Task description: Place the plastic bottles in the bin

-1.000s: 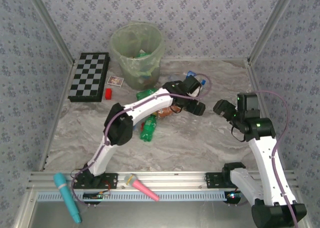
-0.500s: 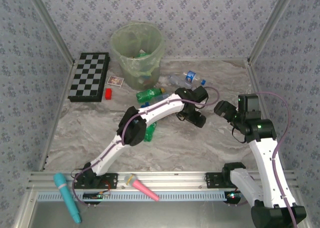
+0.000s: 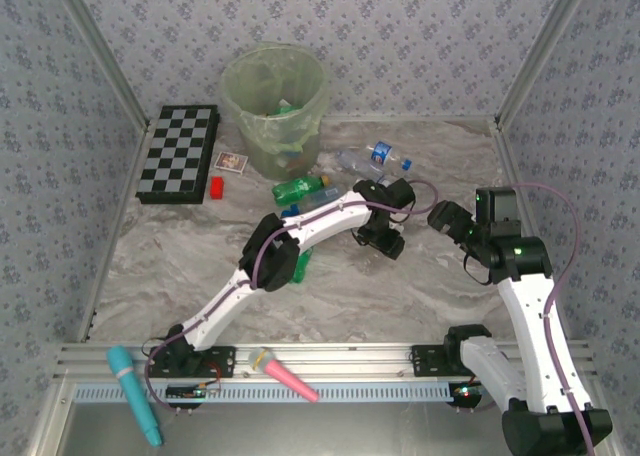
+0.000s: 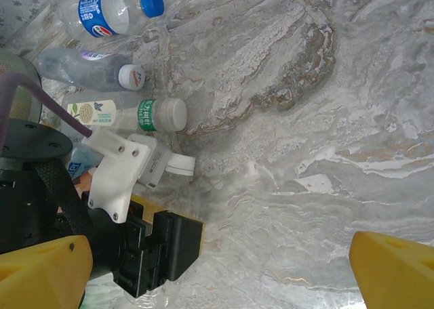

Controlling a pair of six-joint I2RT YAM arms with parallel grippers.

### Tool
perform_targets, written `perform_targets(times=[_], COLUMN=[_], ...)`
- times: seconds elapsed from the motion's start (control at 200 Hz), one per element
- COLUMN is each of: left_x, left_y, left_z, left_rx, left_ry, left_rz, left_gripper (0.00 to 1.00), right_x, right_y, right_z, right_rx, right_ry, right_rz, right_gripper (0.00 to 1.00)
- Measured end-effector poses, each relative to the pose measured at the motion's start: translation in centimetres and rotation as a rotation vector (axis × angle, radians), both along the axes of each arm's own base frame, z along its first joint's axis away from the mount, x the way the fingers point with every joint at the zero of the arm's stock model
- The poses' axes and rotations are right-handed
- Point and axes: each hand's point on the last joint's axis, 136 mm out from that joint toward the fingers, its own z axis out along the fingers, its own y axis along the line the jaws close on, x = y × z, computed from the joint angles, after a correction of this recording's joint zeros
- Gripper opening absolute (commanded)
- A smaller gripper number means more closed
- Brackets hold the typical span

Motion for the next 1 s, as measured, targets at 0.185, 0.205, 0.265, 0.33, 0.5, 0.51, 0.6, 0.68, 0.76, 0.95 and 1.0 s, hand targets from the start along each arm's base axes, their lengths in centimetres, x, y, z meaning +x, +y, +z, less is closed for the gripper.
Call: perform_targets(times=[0.185,0.205,0.265,0.33,0.5,0.51,0.6,0.68,0.76,0.95,1.0], left_x=[0.6,0.8,1.3,2.0,4.4,4.5,6.3,8.1,10.2,14.8,15.8], left_y=[0.5,0.6,0.7,1.0,2.9,3.0,4.5,6.3,8.3,13.7,15.2], left_z=[1.8,2.2,4.1,6.9,15.8,16.3,20.4,23.4,25.9,29.3,29.9], left_rx=[-0.011,-0.016,-0.047,-0.087,-0.222,-0.229,-0.294,-0.336,-0.369,-0.394,-0.395], left_ry=[-0.020,-0.025,-0.049,-0.085,-0.210,-0.215,-0.279,-0.332,-0.382,-0.470,-0.489], left_rz=[0.016,0.019,0.029,0.047,0.105,0.109,0.154,0.203,0.257,0.390,0.428], left_gripper=[0.55,0.55,0.55,0.55,0.54,0.54,0.54,0.54,0.54,0.54,0.54], right_x=[0.9,1.0,1.4,1.8,3.3,3.4,4.4,5.3,6.2,7.9,8.3], right_y=[0.2,0.2,0.4,0.7,3.0,3.1,5.0,6.6,8.2,11.1,11.8], right_z=[0.1,0.0,0.1,0.3,2.2,2.2,3.6,4.9,6.2,8.4,8.8], right_rx=[0.005,0.006,0.012,0.014,0.017,0.016,-0.002,-0.018,-0.031,-0.063,-0.069], right_ry=[-0.012,-0.013,-0.017,-0.028,-0.082,-0.084,-0.114,-0.142,-0.173,-0.226,-0.235], right_rz=[0.004,0.005,0.013,0.023,0.100,0.103,0.171,0.223,0.267,0.344,0.361], right_gripper=[0.99,0.99,0.99,0.99,0.99,0.99,0.99,0.99,0.99,0.99,0.99])
